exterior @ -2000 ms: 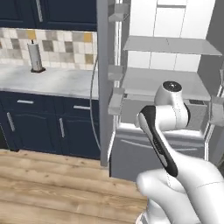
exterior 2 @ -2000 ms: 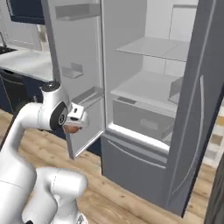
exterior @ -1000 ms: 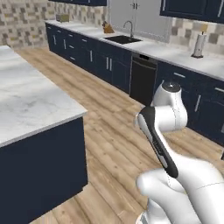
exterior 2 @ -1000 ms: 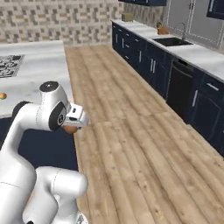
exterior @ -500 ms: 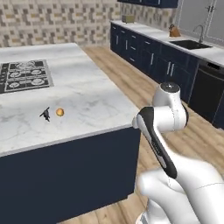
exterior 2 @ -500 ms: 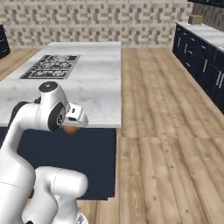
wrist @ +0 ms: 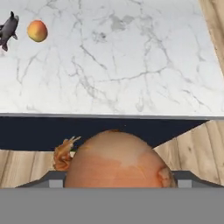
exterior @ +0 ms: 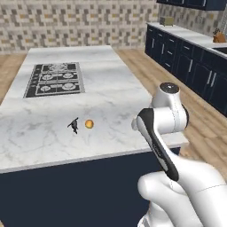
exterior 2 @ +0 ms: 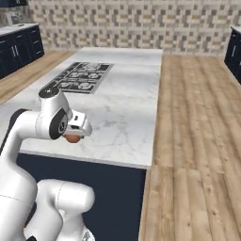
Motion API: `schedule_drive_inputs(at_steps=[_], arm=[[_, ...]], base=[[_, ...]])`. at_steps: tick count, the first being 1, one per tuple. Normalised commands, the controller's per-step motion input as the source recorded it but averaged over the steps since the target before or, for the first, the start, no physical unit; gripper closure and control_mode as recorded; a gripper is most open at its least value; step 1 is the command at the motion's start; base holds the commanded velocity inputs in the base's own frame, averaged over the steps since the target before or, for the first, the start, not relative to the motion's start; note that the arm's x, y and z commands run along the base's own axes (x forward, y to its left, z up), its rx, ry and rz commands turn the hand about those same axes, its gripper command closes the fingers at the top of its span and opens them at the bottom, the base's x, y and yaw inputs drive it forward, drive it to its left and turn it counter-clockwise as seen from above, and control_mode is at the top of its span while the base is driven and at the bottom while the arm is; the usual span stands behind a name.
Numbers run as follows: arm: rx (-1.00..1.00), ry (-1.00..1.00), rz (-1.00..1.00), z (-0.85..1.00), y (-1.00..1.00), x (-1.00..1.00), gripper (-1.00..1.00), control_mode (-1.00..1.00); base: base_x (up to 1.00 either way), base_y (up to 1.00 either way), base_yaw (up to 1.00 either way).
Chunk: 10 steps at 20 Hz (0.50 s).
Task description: Open the fridge, remove the mango, onion, and fish, and place them on any counter.
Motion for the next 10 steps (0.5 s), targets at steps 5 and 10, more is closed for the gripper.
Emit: schedule_drive_inputs(at_steps=[5,10], arm=[[0.0,0.0,0.0,0.0,0.0,0.0,1.0,1.0],[0.0,0.1,0.03,-0.51,0.19,0.64,1.0,-1.0]], base=[[0.74,0.45,0.08],[0.0,0.0,0.0]])
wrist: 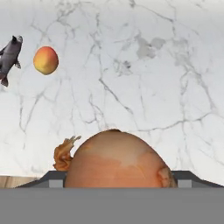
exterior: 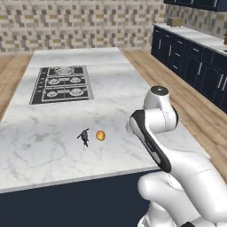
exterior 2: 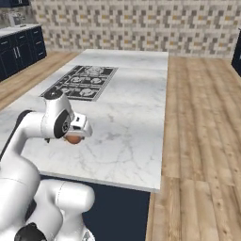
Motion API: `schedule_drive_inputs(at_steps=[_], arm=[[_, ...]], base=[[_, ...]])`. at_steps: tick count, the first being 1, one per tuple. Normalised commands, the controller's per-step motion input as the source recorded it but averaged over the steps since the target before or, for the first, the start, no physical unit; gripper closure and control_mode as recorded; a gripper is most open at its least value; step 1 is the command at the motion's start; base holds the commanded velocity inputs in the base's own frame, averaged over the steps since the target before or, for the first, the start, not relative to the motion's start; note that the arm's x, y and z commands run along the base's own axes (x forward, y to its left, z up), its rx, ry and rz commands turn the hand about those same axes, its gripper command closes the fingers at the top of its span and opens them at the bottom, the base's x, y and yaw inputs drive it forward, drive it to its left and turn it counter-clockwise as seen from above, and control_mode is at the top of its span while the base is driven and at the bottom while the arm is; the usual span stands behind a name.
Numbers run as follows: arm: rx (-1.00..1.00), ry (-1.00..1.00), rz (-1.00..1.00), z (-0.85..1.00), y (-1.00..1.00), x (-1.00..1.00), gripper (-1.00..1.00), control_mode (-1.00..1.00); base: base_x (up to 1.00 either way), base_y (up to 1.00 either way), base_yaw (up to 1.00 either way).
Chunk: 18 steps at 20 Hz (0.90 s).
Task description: Open the fridge, remove the mango, onion, and fish, and place them on any counter.
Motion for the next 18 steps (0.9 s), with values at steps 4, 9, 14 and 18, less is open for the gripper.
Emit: schedule_drive_inputs(at_steps=[4,9,14,18], arm=[[0.0,0.15,0.02,-0.97,0.38,1.0,1.0,-1.0],[0.0,0.04,0.01,-0.66,0.43,0.93,1.0,-1.0],[0.01,0.03,0.0,-0.29,0.2,0.8,1.0,-1.0],[0.01,0.03,0.0,-0.36,0.13,0.62,1.0,-1.0]], base=[[0.0,0.0,0.0],[0.0,0.0,0.0],[0.0,0.0,0.0],[0.0,0.0,0.0]])
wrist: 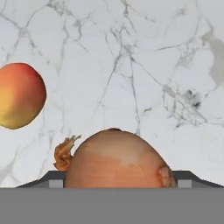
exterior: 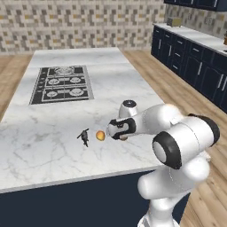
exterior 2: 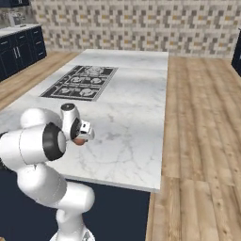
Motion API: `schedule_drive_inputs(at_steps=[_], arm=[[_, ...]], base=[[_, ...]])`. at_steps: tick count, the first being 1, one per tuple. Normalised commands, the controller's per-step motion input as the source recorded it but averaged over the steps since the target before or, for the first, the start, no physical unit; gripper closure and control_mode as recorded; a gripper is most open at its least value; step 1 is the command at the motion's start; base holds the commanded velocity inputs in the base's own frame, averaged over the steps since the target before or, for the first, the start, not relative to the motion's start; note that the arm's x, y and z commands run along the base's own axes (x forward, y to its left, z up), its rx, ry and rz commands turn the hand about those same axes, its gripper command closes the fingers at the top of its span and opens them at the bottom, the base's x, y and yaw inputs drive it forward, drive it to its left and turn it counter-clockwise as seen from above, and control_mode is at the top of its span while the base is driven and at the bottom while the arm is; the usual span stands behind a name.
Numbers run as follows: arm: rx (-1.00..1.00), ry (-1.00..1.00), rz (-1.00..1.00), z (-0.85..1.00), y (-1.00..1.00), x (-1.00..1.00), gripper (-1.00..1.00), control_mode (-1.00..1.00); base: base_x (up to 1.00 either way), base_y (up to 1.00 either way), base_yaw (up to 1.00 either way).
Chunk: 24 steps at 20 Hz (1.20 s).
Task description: Open the fridge, remove the mango, onion, and fish, and place them on any counter.
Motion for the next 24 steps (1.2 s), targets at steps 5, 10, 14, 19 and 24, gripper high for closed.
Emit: schedule_drive_inputs(at_steps=[5,10,14,19,24], arm=[[0.0,0.0,0.0,-0.37,0.12,0.49,-1.0,-1.0],[0.02,0.0,0.0,-0.31,0.12,0.46,-1.0,-1.0],[0.02,-0.01,0.0,-0.08,0.17,0.49,-1.0,-1.0],[0.02,-0.08,0.0,0.03,0.24,0.35,-1.0,-1.0],[0.07,-0.24,0.0,0.95,-0.09,-0.79,-1.0,-1.0]], base=[[0.0,0.0,0.0],[0.0,0.0,0.0],[0.0,0.0,0.0],[0.0,0.0,0.0],[0.0,0.0,0.0]])
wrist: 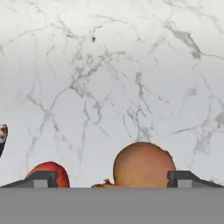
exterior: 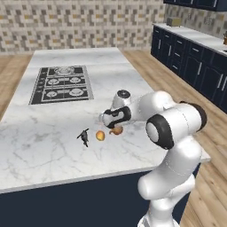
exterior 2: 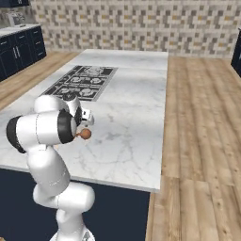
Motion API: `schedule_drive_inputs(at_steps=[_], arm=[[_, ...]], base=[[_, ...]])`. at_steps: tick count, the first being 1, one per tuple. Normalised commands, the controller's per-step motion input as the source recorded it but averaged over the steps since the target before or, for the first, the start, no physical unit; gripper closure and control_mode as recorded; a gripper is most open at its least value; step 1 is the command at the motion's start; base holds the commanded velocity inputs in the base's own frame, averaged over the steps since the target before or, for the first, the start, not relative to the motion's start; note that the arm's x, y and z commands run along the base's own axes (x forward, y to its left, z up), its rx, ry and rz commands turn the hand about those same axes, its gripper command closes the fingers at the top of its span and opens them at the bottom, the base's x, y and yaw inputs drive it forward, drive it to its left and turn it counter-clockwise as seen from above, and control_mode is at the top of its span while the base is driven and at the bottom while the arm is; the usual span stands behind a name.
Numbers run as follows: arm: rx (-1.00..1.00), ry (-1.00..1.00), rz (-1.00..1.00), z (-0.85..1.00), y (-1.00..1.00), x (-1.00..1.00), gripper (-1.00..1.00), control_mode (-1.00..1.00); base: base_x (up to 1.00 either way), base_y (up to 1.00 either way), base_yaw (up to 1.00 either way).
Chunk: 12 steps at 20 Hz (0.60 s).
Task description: Open the fridge, remove the mango, onion, and fish, and place them on any counter.
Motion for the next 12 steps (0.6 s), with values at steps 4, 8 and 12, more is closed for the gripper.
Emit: schedule_drive_inputs(at_steps=[4,8,12], arm=[[0.03,-0.18,0.0,0.98,-0.27,-1.0,-1.0,-1.0],[0.0,0.0,-0.01,0.86,-0.15,-1.0,-1.0,-1.0],[0.0,0.05,-0.06,0.61,-0.12,-1.0,-1.0,-1.0]], base=[[0.0,0.0,0.0],[0.0,0.0,0.0],[0.0,0.0,0.0]])
